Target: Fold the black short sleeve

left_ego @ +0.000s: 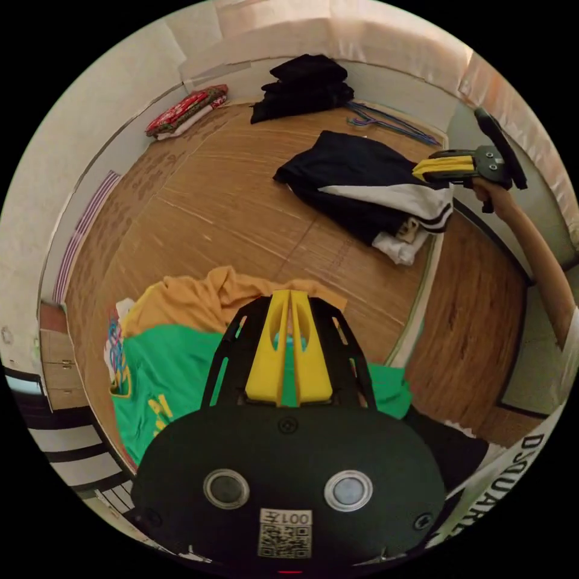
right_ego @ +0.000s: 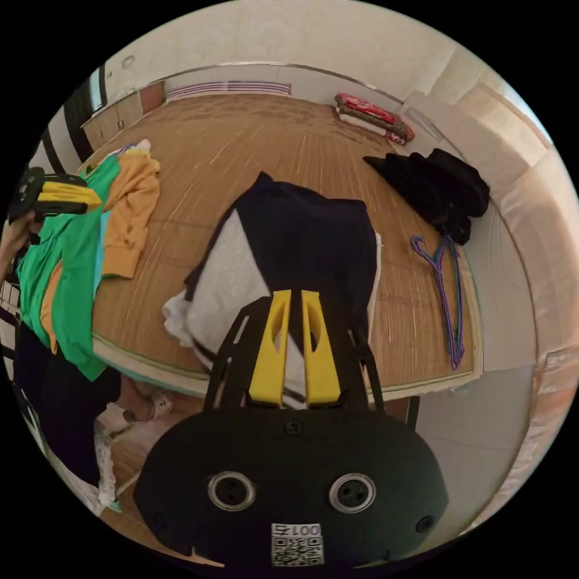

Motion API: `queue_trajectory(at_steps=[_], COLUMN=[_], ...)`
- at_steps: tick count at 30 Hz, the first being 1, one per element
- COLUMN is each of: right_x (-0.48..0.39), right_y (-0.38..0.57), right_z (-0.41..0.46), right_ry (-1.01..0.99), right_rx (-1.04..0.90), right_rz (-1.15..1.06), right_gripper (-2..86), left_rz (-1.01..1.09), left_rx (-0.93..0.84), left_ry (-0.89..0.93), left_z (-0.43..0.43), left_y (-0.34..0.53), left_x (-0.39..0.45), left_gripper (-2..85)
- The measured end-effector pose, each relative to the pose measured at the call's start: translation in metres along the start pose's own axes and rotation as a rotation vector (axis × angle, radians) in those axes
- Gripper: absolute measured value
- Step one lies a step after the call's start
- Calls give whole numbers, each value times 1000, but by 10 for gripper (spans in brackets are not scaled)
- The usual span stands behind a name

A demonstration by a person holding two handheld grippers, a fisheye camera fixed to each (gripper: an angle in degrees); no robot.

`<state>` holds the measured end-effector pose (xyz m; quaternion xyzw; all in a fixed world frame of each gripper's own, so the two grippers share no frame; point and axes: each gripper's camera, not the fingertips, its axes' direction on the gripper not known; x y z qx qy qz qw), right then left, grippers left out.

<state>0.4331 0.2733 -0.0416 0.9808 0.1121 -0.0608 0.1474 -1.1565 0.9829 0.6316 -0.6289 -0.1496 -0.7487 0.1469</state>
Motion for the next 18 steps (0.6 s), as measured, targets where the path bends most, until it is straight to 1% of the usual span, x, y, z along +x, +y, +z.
queue_trajectory(at_steps=[1, 3, 5, 6, 8, 10, 14, 18], right_x=[-14, -37, -75, -85, -134, -174, -263, -330], right_y=[6, 14, 23, 25, 31, 35, 41, 43], right_z=[-12, -37, -68, -75, -94, -97, -85, -90], right_ry=[-15, -67, -163, -189, -280, -339, -483, -583], right_rx=[31, 109, 221, 248, 313, 312, 210, 159], right_rz=[-20, -52, -88, -99, -159, -217, -318, -417], right_gripper=[21, 31, 56, 63, 86, 101, 120, 140], left_rz=[-16, -42, -79, -93, -141, -194, -297, -345], left_rx=[0, -9, -81, -102, -175, -190, -200, -204], left_ry=[13, -17, -101, -122, -172, -163, -114, -80], left_z=[-10, -25, -37, -39, -44, -46, -44, -33], left_y=[28, 74, 139, 156, 224, 274, 369, 432], left_x=[-11, -28, -51, -56, -71, -78, -84, -84], left_gripper=[-10, -10, -10, -10, -9, -8, 0, 20])
